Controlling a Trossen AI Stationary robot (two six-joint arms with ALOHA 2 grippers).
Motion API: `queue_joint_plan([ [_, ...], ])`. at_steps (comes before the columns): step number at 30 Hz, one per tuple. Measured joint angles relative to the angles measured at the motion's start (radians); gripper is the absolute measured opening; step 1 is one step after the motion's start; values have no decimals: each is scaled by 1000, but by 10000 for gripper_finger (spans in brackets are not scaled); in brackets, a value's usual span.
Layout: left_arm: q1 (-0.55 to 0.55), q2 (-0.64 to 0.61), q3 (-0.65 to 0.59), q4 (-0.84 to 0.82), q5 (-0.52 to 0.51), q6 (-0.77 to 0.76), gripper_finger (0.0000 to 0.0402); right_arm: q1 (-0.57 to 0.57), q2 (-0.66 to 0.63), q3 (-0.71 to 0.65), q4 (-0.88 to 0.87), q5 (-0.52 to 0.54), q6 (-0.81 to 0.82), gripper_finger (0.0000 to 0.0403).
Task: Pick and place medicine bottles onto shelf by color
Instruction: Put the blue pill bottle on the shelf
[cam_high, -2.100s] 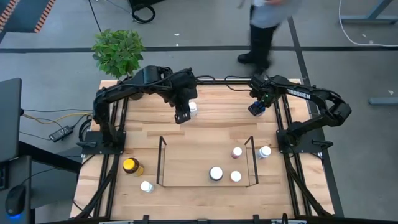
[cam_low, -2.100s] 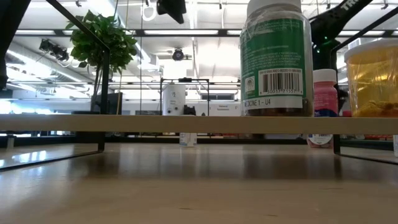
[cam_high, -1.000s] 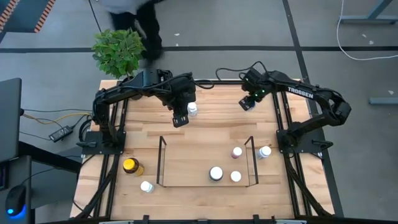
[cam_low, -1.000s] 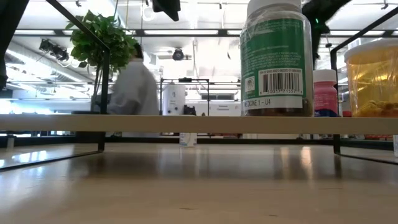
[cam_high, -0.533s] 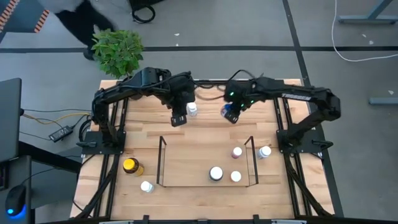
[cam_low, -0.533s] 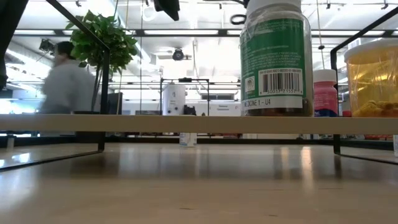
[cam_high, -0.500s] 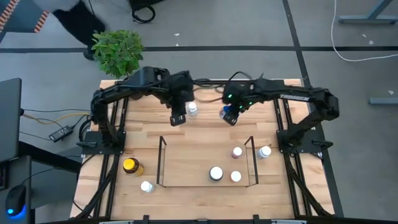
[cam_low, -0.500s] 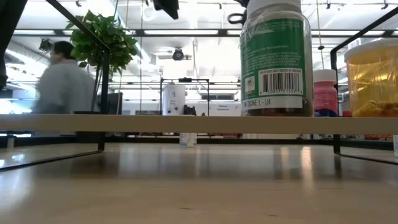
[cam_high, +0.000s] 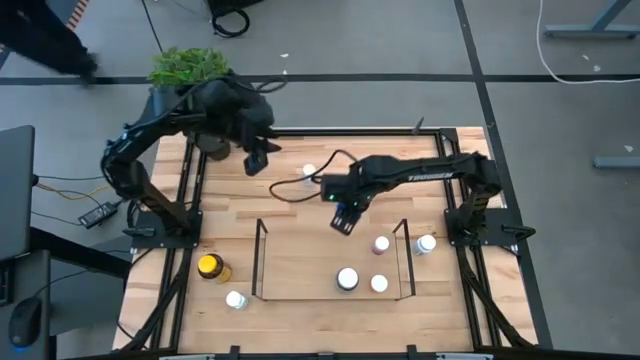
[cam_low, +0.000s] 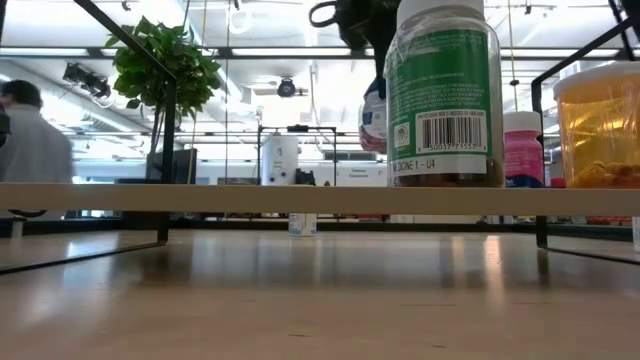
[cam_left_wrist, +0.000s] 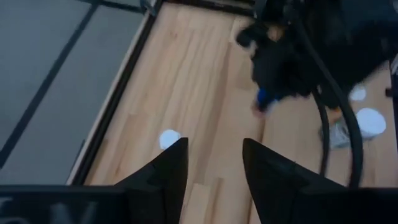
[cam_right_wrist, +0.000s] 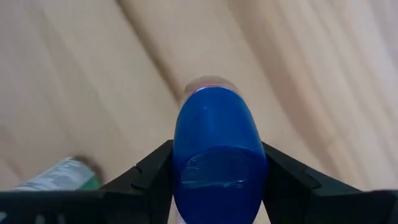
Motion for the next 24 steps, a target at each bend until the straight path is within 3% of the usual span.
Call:
queue_joint_plan([
  [7, 4, -36, 0, 0, 1, 5, 146, 95, 82, 44, -11, -46, 116, 198],
  [13, 4, -47, -1, 1, 0, 54, 136, 169, 90, 31, -16, -18, 131, 199],
  [24, 4, -47, -1, 3, 1, 98, 137, 180, 100, -17, 38, -11, 184, 199],
])
